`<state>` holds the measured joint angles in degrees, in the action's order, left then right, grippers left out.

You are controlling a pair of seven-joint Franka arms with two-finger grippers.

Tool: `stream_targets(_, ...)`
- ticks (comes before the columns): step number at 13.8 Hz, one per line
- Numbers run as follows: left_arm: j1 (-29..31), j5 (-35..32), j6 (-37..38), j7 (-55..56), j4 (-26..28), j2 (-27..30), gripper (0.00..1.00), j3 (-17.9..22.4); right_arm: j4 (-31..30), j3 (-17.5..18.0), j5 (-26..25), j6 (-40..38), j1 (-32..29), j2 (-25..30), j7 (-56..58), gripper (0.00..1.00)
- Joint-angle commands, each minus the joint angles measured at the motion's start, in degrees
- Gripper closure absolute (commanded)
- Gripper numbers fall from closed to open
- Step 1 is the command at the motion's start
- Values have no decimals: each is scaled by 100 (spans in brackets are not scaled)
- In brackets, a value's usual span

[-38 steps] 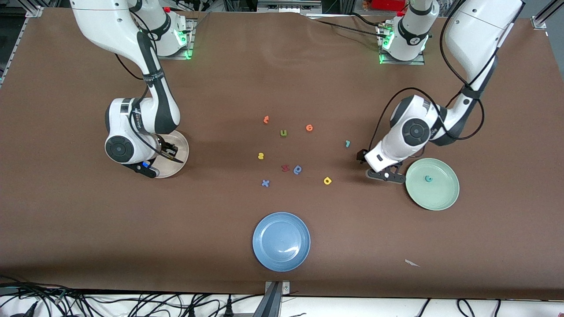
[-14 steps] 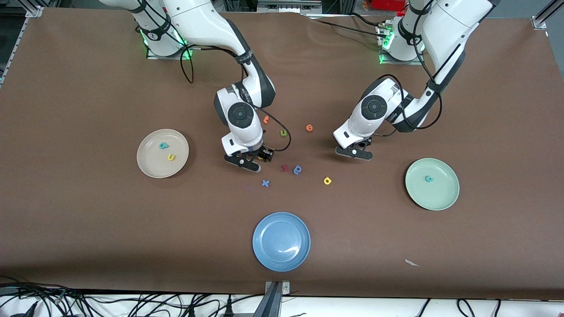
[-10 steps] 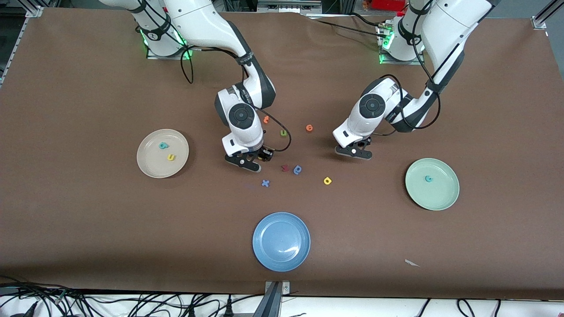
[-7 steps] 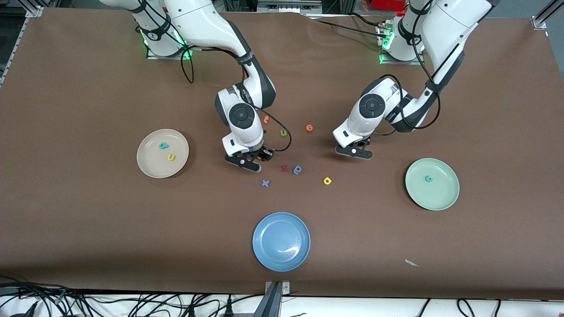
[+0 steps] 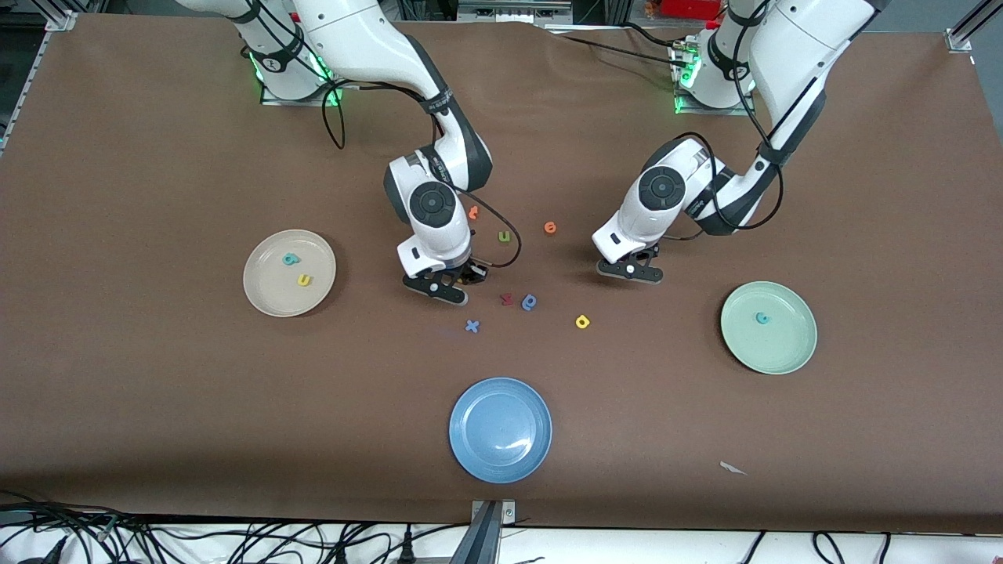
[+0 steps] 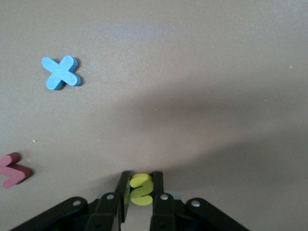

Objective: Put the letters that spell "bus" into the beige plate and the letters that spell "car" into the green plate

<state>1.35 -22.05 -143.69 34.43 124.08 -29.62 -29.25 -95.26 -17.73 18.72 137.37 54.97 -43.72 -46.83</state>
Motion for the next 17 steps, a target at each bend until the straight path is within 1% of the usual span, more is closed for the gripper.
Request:
stream_targets(1, 59, -212, 34, 117, 11, 141, 100, -10, 121, -37, -35, -61, -21, -31, 200, 88)
stream_targets(3, 94, -212, 51, 90, -41, 176, 100, -10, 148, -108, -17, -489, -153, 153, 481, 88)
stream_targets(4, 103, -212, 191, 73, -128, 185, 100, 7, 148, -256, -17, -692, -162, 301, 613, 88)
stream_targets(5, 155, -204, 453, -32, -312, 185, 100, -1, 148, -423, -17, -946, -162, 425, 823, 88)
stream_targets(7, 278, -125, 1033, -365, -742, 185, 100, -1, 148, -844, 9, -1570, -171, 610, 1594, 88)
stream_targets(9, 549, -98, 1491, -909, -1130, 176, 100, -10, 122, -1301, 18, -2168, -171, 812, 2220, 88)
stream_targets(10, 699, -2, 1623, -1190, -1279, 167, 100, -10, 17, -1486, 18, -2301, -171, 891, 2466, 88)
stream_targets(12, 1076, 34, 1721, -1762, -1517, 132, 100, -1, -386, -1811, 18, -2303, -171, 1093, 3107, 88)
stream_targets(13, 1217, -1, 1730, -1912, -1570, 106, 100, 16, -571, -2039, 18, -2320, -171, 1155, 3432, 88)
stream_targets(15, 1525, -19, 1730, -2098, -1649, 62, 100, 34, -1028, -2374, 27, -2250, -171, 1208, 3777, 88)
stream_targets(17, 1815, -63, 1730, -2150, -1650, -69, 100, 77, -1406, -2577, 27, -2067, -206, 1191, 4102, 88)
